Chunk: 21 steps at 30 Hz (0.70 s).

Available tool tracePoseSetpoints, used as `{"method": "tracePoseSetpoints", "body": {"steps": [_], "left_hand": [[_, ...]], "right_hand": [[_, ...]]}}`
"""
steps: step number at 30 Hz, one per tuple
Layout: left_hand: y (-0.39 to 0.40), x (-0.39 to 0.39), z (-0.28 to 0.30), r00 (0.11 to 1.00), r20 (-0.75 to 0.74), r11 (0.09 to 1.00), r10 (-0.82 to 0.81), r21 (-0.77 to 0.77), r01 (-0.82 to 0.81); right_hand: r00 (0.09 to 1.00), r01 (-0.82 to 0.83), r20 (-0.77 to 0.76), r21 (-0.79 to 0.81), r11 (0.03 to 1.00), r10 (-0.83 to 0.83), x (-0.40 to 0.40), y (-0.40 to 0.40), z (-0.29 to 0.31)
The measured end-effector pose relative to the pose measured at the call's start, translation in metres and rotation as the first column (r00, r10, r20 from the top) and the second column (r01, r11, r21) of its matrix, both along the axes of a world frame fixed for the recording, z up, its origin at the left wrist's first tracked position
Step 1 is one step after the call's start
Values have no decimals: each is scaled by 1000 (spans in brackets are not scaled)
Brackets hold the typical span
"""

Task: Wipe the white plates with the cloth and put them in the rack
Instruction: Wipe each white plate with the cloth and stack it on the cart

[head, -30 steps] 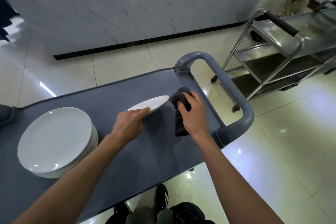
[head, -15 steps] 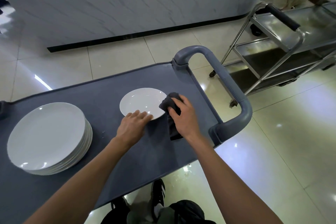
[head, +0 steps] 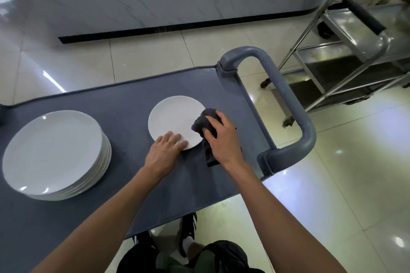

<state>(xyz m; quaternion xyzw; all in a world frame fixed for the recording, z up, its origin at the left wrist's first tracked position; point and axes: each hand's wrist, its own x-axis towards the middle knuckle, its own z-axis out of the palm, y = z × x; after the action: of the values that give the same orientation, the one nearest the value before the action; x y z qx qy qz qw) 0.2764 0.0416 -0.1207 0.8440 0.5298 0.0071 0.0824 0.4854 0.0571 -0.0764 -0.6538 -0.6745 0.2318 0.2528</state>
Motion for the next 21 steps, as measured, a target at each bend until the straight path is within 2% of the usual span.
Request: {"method": "tracePoseSetpoints", "body": {"steps": [12,21], "left_hand": [[-1,-10,-10,997,48,997,-58,54,56],[-8,-31,15,989,82,987,120,98,-128]], "right_hand": [[1000,-15,10,-6,1000,15,4,-1,-6],[995,-96,-9,14,995,96,-24,9,8]]}}
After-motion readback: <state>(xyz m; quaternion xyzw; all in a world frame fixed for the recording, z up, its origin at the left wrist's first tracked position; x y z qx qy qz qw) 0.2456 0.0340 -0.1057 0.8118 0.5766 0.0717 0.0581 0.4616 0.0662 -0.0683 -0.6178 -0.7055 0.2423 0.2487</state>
